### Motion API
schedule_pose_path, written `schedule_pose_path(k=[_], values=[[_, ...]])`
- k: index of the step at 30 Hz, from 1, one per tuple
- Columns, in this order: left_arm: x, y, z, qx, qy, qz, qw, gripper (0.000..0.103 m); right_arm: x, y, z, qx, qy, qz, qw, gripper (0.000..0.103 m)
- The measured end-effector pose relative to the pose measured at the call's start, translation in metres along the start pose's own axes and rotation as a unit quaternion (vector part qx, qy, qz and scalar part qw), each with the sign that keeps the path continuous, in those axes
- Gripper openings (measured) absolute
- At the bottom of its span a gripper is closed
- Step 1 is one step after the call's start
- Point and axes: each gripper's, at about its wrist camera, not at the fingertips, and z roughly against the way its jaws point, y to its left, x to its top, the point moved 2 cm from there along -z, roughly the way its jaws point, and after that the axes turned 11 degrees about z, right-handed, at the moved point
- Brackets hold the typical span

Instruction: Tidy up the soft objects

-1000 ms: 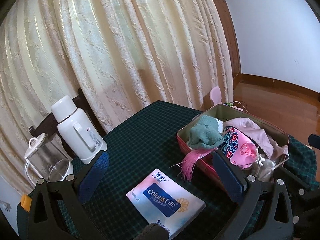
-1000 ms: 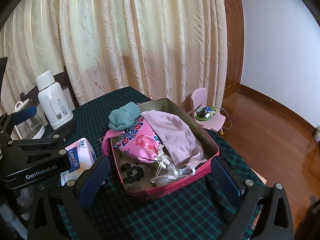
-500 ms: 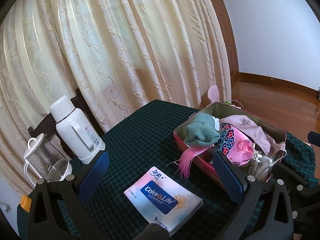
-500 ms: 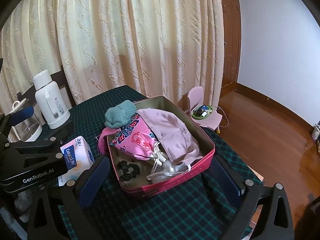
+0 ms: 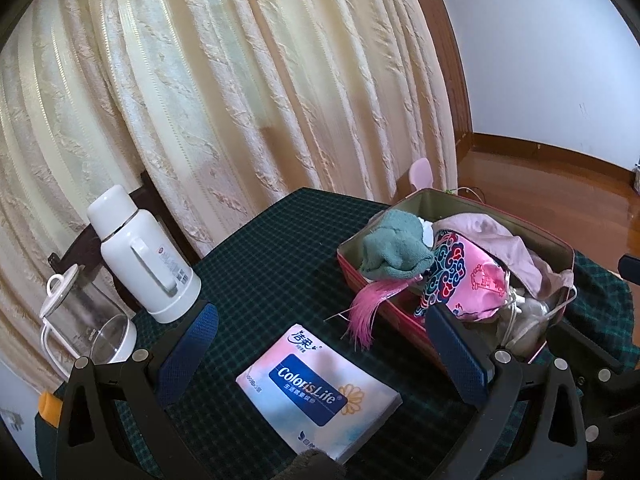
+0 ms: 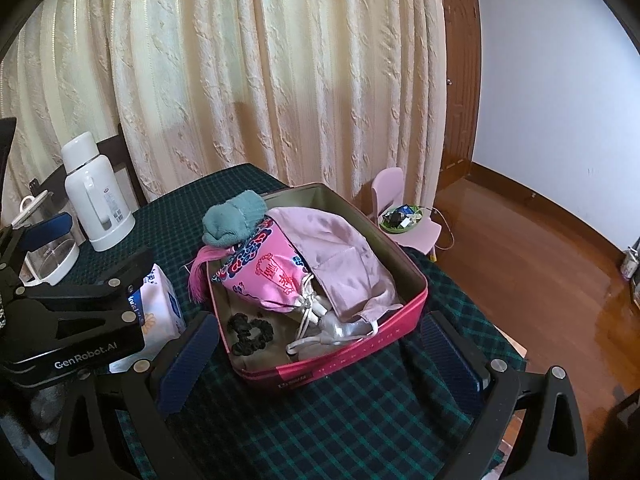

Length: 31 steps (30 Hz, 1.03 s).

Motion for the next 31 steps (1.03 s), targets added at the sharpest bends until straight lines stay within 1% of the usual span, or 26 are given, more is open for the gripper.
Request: schedule_pose_path(k=[17, 31], values=[[-0.0042, -0.0078, -0.0099, -0.003, 0.014, -0.008, 0.9999, 0.103, -0.0017, -0.0033, -0.0036, -0.002, 0.007, -0.006, 1.000, 0.103], [-0.0058, -0.0075, -0.0074, -0.012, 0.010, -0.007, 0.9999, 0.103, -0.0039, -0.0026, -0.0053, 0.000, 0.008, -0.008, 1.000, 0.103]])
